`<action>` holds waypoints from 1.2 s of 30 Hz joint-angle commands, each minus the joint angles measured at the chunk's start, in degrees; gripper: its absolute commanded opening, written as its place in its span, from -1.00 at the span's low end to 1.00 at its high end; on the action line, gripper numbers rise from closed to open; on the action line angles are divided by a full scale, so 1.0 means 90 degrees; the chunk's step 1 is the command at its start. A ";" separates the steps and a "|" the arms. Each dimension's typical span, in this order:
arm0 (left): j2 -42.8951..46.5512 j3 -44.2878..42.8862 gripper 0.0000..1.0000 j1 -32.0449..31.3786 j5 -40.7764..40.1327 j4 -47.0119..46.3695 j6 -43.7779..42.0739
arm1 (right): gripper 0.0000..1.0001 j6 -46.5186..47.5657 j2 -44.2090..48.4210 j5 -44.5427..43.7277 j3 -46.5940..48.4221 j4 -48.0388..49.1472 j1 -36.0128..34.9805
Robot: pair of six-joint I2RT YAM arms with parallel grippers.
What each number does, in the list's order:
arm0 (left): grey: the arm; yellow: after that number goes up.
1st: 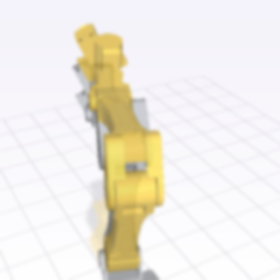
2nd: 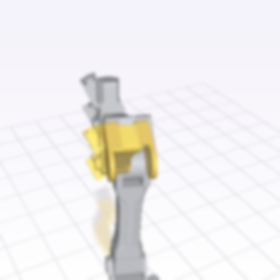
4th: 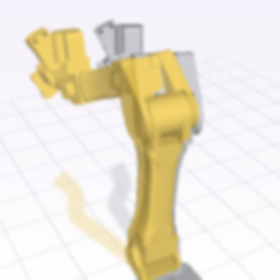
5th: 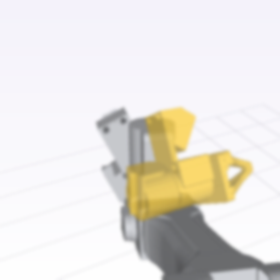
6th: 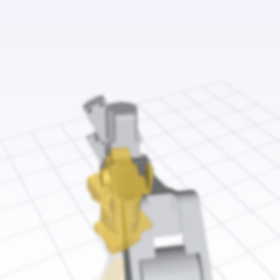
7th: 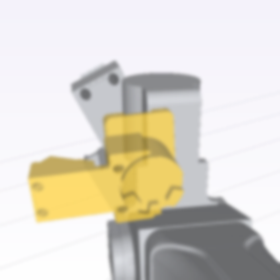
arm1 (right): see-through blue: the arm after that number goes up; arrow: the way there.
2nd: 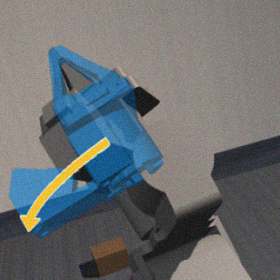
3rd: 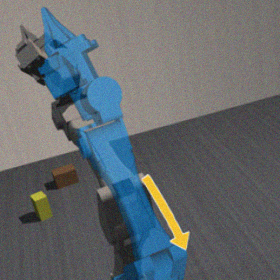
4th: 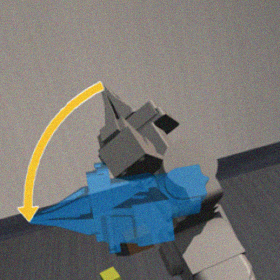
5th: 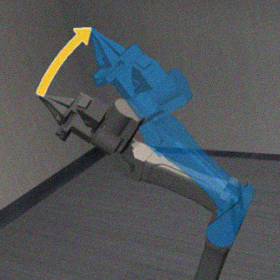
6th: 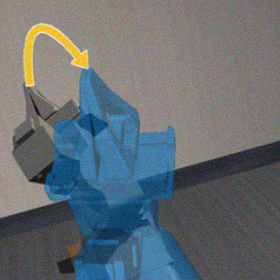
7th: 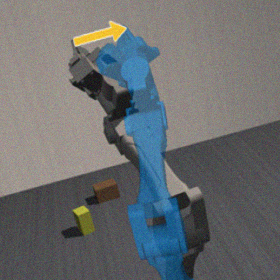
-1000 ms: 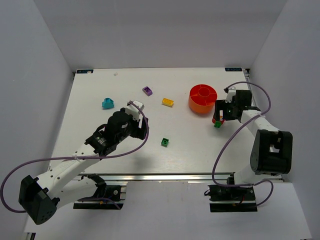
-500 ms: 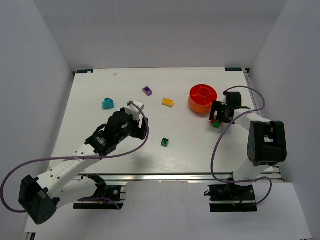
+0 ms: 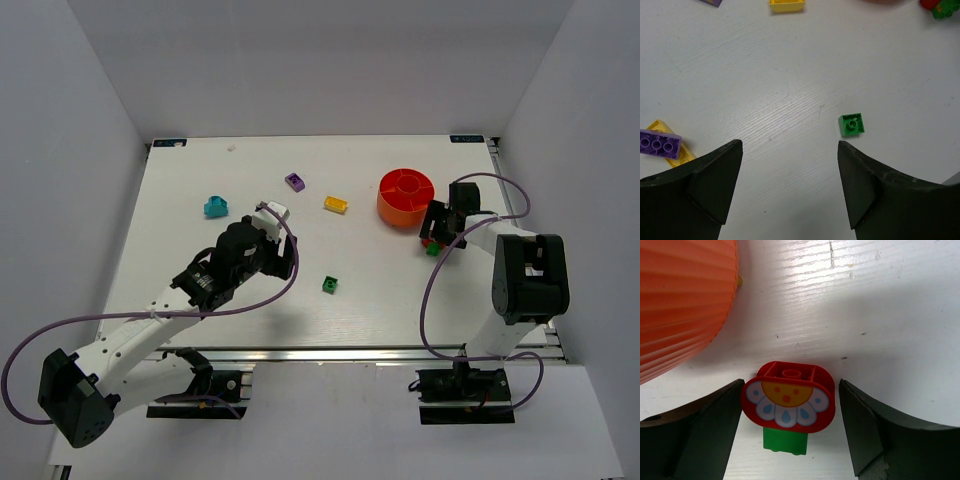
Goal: Sort the legos into containers by color
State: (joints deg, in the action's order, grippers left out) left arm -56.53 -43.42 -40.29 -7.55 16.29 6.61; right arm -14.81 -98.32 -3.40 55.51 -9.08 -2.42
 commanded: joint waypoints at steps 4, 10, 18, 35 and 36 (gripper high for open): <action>0.0090 -0.0088 0.73 -0.0005 -0.0059 -0.0062 -0.0051 | 0.46 -0.0152 0.0065 -0.0111 0.0044 -0.0094 0.0004; 0.0109 -0.0088 0.73 -0.0005 0.0009 -0.0082 -0.0041 | 0.09 -0.0015 0.0377 -0.0091 -0.0191 -0.0026 0.0034; 0.0052 0.0127 0.74 -0.0005 0.2428 -0.0881 0.0357 | -0.99 0.0969 0.1441 0.1438 -0.0259 -0.0328 0.0083; -0.3072 0.0509 0.73 -0.1157 0.1654 -0.8342 0.3289 | -1.00 -0.1601 0.2830 0.4216 -0.0034 0.1467 -0.0463; -0.3219 0.0266 0.73 -0.1216 0.1456 -0.8489 0.3182 | -1.00 -0.1868 0.2819 0.4100 -0.0044 0.1603 -0.0483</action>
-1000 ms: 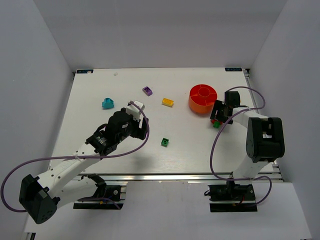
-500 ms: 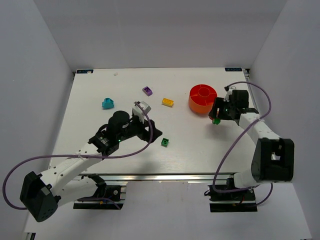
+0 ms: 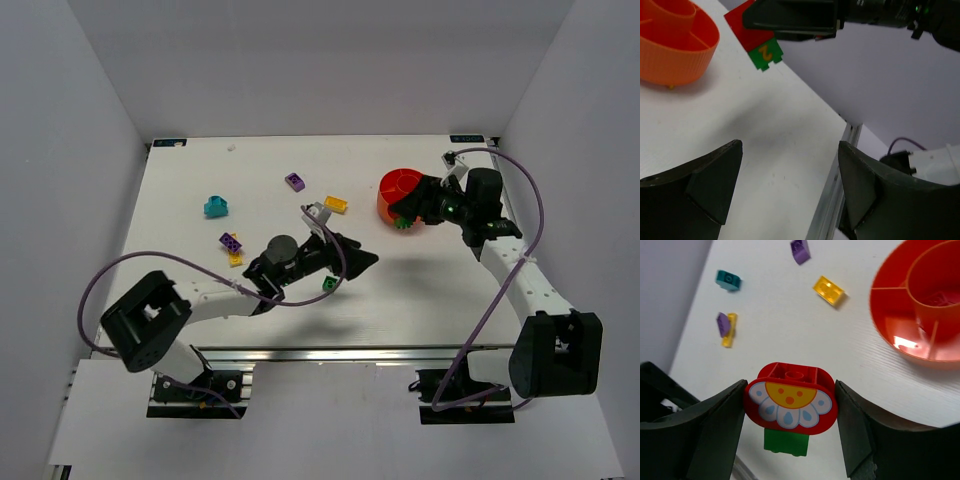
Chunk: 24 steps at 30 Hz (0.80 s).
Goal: Sort the legos into containers by color
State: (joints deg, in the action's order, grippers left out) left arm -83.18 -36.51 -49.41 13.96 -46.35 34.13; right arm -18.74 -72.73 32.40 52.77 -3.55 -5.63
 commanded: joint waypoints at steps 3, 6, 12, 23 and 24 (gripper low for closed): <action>-0.0708 -0.0874 0.74 -0.0408 -0.1722 -0.1452 -0.0091 | -1.00 -0.2242 0.0005 -0.0143 0.0269 0.1438 -0.0244; -0.1041 -0.1245 0.74 -0.0584 -0.2251 -0.1364 -0.0246 | -1.00 -0.2545 0.0073 -0.0503 0.0415 0.1489 -0.0370; -0.1402 -0.1880 0.77 -0.0799 -0.3239 -0.1072 -0.0696 | -1.00 -0.2956 0.0327 -0.1002 0.0240 0.1517 -0.0527; -0.1695 -0.2515 0.80 -0.0926 -0.4021 -0.0436 -0.1165 | -1.00 -0.3288 0.0190 -0.0798 0.0416 0.1400 -0.0625; -0.1715 -0.2564 0.76 -0.0926 -0.4041 -0.0369 -0.1165 | -1.00 -0.3308 0.0190 -0.0807 0.0396 0.1420 -0.0625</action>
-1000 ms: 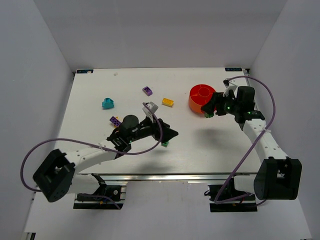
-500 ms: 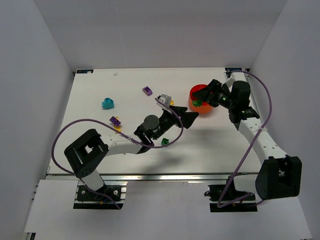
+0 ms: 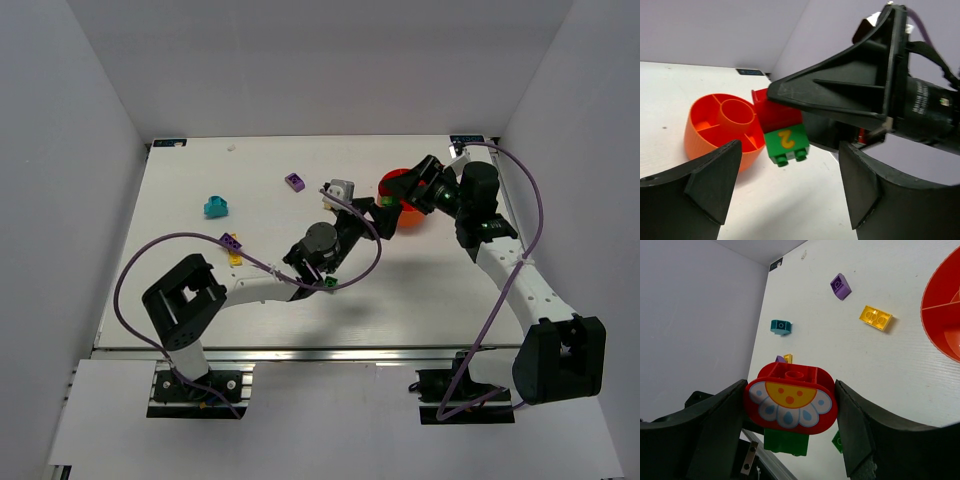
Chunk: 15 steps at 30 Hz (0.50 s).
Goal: Sort the legos into containers by color
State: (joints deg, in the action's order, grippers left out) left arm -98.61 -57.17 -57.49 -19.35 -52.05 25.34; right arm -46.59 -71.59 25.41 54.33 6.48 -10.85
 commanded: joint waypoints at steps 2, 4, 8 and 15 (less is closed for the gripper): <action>-0.0049 -0.0328 0.69 -0.0028 -0.0359 0.0354 -0.0150 | -1.00 -0.0243 0.0064 -0.0050 0.0214 0.0325 -0.0054; -0.0088 -0.0376 0.57 -0.0028 -0.0379 0.0412 -0.0111 | -1.00 -0.0282 0.0054 -0.0060 0.0204 0.0344 -0.0025; -0.0186 -0.0464 0.51 -0.0028 -0.0466 0.0520 -0.0072 | -1.00 -0.0302 0.0074 -0.0030 0.0194 0.0364 -0.0054; -0.0284 -0.0601 0.25 -0.0028 -0.0545 0.0559 -0.0082 | -1.00 -0.0273 0.0162 -0.0089 0.0087 0.0383 -0.0044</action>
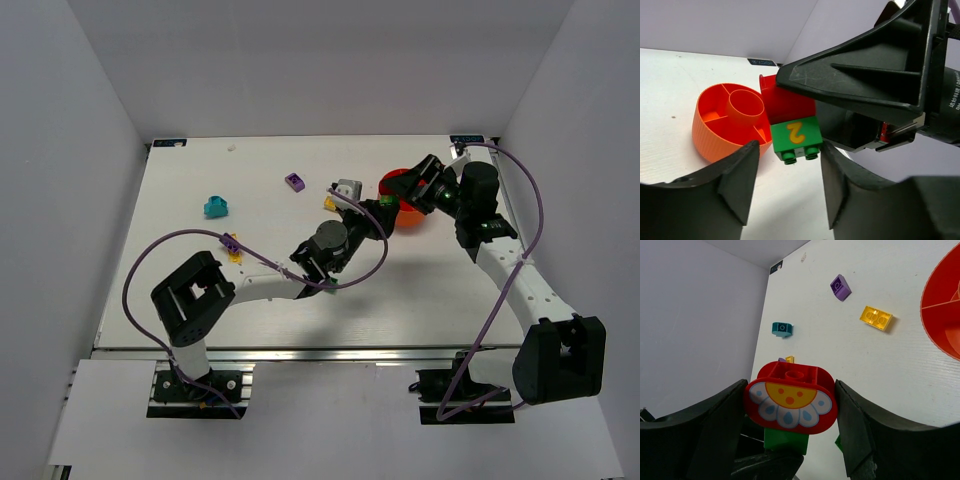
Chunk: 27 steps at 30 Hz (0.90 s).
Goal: Sort the legos into containers by color
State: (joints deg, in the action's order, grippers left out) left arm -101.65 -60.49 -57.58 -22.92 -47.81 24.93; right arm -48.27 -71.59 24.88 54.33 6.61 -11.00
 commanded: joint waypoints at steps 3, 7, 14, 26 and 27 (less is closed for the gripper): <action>0.0015 -0.0261 0.09 -0.0018 -0.0217 0.0078 -0.0016 | -1.00 -0.0076 0.0201 -0.0031 -0.0010 0.0456 -0.0027; 0.0015 -0.0281 -0.22 -0.0018 -0.0305 0.0107 0.0004 | -1.00 -0.0076 0.0298 -0.0069 -0.0118 0.0515 -0.0047; 0.0122 -0.0125 -0.76 -0.0018 -0.0266 0.0147 0.0101 | -1.00 0.0051 0.0513 -0.0460 -0.0411 0.0818 -0.0008; 0.0093 -0.0348 0.09 0.0041 -0.0598 0.0273 0.0121 | -1.00 0.0080 0.0601 -0.0568 -0.0509 0.0779 -0.0027; 0.0073 -0.0378 0.10 0.0041 -0.0589 0.0283 0.0111 | -1.00 0.0071 0.0592 -0.0568 -0.0509 0.0779 -0.0027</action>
State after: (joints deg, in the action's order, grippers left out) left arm -101.91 -61.28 -58.37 -24.25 -46.26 26.46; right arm -48.31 -68.38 20.47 49.80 11.03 -11.27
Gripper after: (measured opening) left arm 0.543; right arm 0.712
